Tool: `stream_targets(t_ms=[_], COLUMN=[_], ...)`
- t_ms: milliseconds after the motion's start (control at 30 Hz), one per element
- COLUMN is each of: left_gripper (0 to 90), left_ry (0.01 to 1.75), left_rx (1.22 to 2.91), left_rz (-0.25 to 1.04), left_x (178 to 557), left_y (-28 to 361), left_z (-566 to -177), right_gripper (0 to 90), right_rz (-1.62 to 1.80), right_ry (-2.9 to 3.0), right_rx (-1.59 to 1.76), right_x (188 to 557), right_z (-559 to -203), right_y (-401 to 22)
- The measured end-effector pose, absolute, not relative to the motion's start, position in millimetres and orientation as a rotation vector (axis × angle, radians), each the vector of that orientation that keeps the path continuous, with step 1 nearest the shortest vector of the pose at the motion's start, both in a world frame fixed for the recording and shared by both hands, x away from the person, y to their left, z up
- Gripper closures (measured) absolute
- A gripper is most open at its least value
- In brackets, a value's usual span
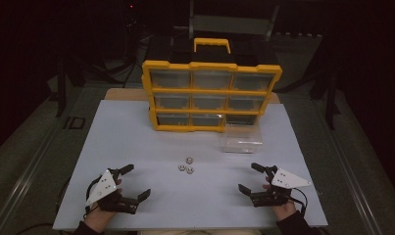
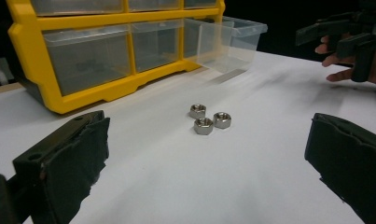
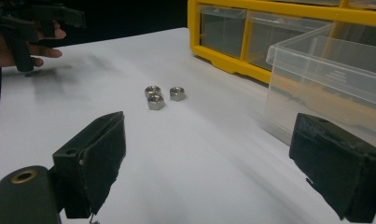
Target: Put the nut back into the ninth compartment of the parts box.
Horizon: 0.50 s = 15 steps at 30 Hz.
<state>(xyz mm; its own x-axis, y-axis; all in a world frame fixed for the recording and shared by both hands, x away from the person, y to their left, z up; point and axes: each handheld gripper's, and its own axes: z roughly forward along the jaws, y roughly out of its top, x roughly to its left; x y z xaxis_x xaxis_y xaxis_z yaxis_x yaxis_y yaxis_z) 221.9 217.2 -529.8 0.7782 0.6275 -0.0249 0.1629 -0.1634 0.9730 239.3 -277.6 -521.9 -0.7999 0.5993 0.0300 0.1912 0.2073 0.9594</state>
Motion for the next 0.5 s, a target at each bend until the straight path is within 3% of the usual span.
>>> stream_targets(t_ms=[500], left_gripper=[0.0], left_ry=[0.603], left_rx=[1.714], left_rz=[0.453], left_x=[223.7], left_y=[213.6], left_z=[-529.6], right_gripper=[12.3], right_rz=[1.58], right_ry=[2.145], right_rx=[0.75], right_x=[234.5], right_z=[-520.1], right_y=[-279.4])
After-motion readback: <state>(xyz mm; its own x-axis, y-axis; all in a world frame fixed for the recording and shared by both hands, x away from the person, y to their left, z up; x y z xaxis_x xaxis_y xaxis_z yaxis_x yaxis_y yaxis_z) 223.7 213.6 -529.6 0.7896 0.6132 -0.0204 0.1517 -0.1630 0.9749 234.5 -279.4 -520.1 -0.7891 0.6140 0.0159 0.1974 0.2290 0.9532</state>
